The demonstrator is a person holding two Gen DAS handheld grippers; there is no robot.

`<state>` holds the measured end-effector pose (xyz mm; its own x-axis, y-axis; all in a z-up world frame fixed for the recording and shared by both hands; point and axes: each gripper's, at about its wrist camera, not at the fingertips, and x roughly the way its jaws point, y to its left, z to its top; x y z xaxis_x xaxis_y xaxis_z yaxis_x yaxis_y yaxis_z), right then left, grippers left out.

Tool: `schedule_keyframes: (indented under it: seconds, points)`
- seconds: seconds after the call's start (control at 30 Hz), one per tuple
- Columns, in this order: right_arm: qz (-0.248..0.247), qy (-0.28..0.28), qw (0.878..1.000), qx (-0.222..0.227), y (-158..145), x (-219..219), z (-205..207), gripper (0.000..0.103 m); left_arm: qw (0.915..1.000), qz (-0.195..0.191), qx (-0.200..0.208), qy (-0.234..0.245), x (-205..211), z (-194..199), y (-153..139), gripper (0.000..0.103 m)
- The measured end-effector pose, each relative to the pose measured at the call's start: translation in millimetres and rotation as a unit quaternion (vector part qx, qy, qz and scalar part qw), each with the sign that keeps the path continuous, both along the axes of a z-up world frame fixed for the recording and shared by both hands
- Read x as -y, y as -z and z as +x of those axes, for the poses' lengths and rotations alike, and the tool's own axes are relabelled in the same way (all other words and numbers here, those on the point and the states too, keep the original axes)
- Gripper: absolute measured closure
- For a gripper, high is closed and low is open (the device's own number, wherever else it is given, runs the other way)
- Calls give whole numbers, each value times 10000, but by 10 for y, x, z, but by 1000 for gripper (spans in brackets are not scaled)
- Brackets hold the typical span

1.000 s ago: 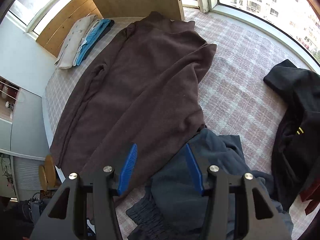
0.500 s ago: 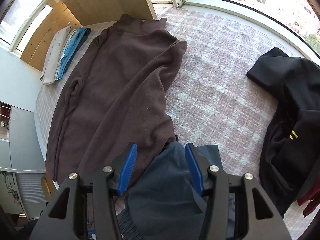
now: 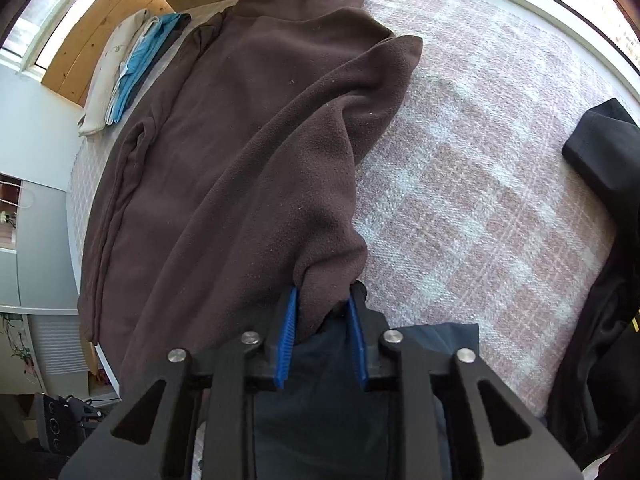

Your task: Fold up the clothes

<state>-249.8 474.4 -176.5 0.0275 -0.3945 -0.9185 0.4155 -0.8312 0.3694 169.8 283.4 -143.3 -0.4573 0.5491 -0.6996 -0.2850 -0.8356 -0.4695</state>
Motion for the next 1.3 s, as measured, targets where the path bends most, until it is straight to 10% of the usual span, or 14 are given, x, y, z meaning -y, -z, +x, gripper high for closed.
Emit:
schedule_keyframes:
  seconds: [0.27, 0.87, 1.1, 1.3]
  points:
    - [-450, 85, 9989, -45, -511, 372, -109, 87, 9892, 1200, 23, -843, 647, 39, -50, 93]
    - [738, -700, 9944, -271, 94, 2153, -482, 83, 9746, 1189, 580, -1809, 1483, 141, 419, 98]
    - [713, -596, 9896, -1093, -528, 1925, -281, 71, 9821, 913, 532, -1558, 1588, 100, 212, 98]
    - [-238, -237, 9901, -1365, -984, 1134, 554, 61, 9919, 907, 386, -799, 1387, -151, -12, 94]
